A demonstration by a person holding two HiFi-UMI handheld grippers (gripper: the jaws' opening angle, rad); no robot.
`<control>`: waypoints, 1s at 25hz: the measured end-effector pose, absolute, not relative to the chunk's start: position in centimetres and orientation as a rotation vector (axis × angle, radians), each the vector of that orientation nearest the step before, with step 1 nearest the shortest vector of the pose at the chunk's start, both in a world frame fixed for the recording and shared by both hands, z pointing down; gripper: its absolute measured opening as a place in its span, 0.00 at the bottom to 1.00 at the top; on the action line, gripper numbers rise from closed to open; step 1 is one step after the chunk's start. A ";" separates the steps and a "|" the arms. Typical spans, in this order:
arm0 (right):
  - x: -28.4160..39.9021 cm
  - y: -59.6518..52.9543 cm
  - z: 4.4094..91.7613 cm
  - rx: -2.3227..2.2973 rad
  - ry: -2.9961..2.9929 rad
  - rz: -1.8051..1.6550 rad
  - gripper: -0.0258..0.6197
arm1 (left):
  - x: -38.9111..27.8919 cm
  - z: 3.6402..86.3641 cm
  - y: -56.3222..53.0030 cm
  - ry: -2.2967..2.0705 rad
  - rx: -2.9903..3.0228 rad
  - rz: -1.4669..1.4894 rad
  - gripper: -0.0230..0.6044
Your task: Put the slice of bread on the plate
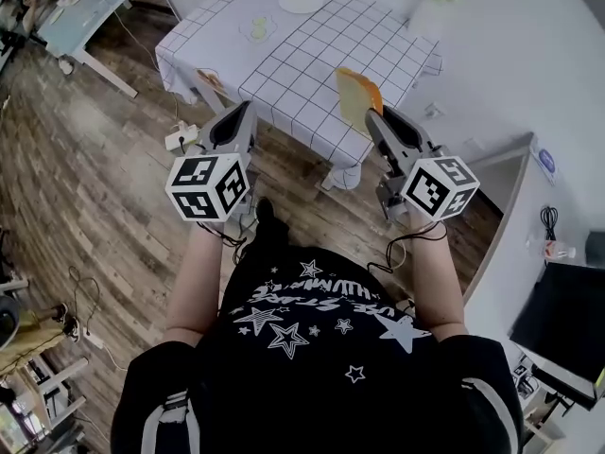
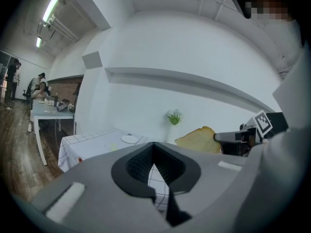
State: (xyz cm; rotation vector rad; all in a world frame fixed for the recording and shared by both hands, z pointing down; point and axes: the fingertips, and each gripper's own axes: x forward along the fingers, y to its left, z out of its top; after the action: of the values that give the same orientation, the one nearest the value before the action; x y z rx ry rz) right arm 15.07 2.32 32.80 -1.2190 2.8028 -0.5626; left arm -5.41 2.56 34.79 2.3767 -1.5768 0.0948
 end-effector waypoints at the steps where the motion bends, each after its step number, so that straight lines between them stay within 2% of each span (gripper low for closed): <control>1: 14.7 1.4 32.6 -1.222 2.799 -0.557 0.20 | -5.9 34.6 1.6 -1.580 2.382 0.093 0.05; 10: 10.4 -6.0 32.6 -1.281 2.763 -0.578 0.20 | -10.8 34.5 -5.7 -1.559 2.387 0.078 0.05; 25: 4.4 -12.4 32.5 -1.462 2.715 -0.568 0.20 | -17.4 35.3 -14.0 -1.414 2.426 0.026 0.05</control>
State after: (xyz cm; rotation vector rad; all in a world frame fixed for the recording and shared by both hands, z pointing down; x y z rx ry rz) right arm 4.38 -12.37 32.48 -1.4619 2.7150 -0.5683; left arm -17.43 -13.96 35.31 2.4263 -1.4142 0.0256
